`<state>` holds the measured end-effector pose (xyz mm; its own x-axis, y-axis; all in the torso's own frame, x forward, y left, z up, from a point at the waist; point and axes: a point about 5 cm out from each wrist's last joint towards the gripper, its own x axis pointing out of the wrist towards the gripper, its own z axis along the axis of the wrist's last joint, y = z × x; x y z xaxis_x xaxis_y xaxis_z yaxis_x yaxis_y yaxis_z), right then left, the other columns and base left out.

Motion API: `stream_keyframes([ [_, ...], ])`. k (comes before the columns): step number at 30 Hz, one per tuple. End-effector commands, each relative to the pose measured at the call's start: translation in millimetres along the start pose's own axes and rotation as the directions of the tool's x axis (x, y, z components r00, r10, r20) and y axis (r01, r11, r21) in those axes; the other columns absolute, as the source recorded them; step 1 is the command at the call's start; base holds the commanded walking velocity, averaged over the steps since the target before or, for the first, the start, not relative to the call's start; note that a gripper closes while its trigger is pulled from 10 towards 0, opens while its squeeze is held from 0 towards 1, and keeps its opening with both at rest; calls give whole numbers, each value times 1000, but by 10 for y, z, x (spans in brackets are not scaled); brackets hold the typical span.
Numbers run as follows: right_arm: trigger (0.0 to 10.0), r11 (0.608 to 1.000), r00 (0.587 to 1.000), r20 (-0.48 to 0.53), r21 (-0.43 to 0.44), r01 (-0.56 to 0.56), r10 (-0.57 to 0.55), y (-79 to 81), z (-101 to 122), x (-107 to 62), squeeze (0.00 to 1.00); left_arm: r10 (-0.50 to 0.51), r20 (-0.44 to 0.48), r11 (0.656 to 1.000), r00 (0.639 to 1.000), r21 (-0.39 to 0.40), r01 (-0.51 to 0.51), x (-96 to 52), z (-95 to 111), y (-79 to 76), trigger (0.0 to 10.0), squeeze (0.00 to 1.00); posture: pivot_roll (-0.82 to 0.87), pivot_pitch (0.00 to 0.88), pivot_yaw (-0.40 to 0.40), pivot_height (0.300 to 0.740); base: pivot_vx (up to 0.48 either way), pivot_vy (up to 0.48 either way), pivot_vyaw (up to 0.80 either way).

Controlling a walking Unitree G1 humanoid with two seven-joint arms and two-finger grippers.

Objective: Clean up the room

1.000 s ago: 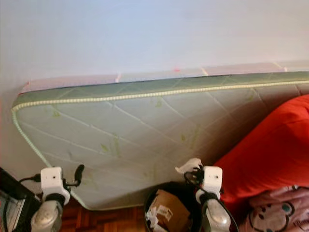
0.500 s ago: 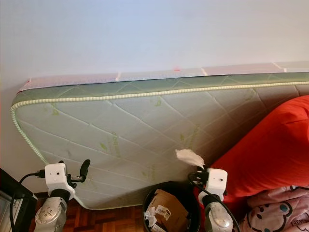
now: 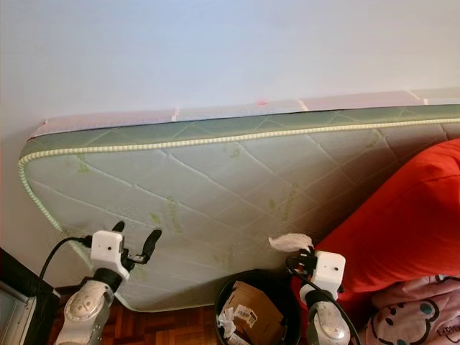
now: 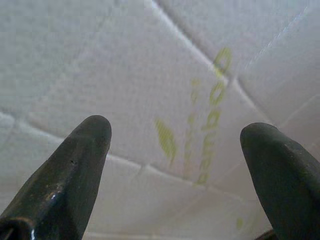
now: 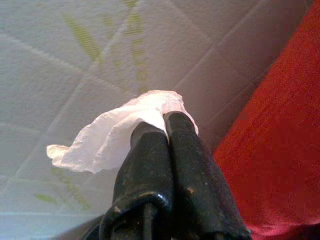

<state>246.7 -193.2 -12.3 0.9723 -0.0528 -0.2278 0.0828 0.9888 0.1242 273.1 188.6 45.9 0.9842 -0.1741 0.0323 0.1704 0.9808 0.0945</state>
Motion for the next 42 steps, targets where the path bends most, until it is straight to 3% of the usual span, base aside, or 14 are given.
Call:
stream_keyframes([
  [1,10000,1000,1000,1,-4,1,-1,-17,1,-12,0,-8,-21,1000,1000,-8,7,-46,-42,-13,10000,0,77,0,-54,726,0,0,0],
  [12,10000,1000,1000,8,-23,-12,12,-30,50,24,0,74,-37,997,997,-27,-75,-87,-47,72,10000,0,67,0,-64,726,0,0,0],
  [16,10000,1000,1000,4,-25,-12,12,-31,39,11,0,33,43,999,999,6,-34,-29,145,-10,10000,0,70,0,-63,726,0,0,0],
  [22,10000,1000,1000,4,-21,5,-5,-57,27,-7,0,59,181,997,982,38,-67,17,464,-72,10000,0,68,0,-58,726,0,0,0],
  [26,10000,1000,1000,2,-19,13,-13,-69,25,-10,0,43,194,999,980,10,-45,39,563,-175,10000,0,70,0,-58,726,0,0,0],
  [29,10000,1000,1000,-1,-23,12,-12,-76,22,-13,0,42,-54,991,998,-122,-49,106,441,-324,10000,0,70,0,-63,726,0,0,0],
  [32,10000,1000,1000,-8,-23,15,-15,-81,12,-18,0,43,-283,966,958,-233,-112,101,318,-406,10000,0,73,0,-64,726,0,0,0],
  [34,10000,1000,1000,-16,-25,14,-14,-77,3,-19,0,57,-374,959,926,-237,-155,84,288,-402,10000,0,75,0,-65,726,0,0,0],
  [39,10000,1000,1000,-22,-24,16,-17,-75,-5,-19,0,111,-490,934,865,-246,-259,38,222,-302,10000,0,73,0,-64,726,0,0,0],
  [42,10000,1000,999,-26,-23,19,-19,-72,-10,-16,0,110,-509,946,854,-210,-247,7,214,-260,10000,0,76,0,-61,726,0,0,0],
])
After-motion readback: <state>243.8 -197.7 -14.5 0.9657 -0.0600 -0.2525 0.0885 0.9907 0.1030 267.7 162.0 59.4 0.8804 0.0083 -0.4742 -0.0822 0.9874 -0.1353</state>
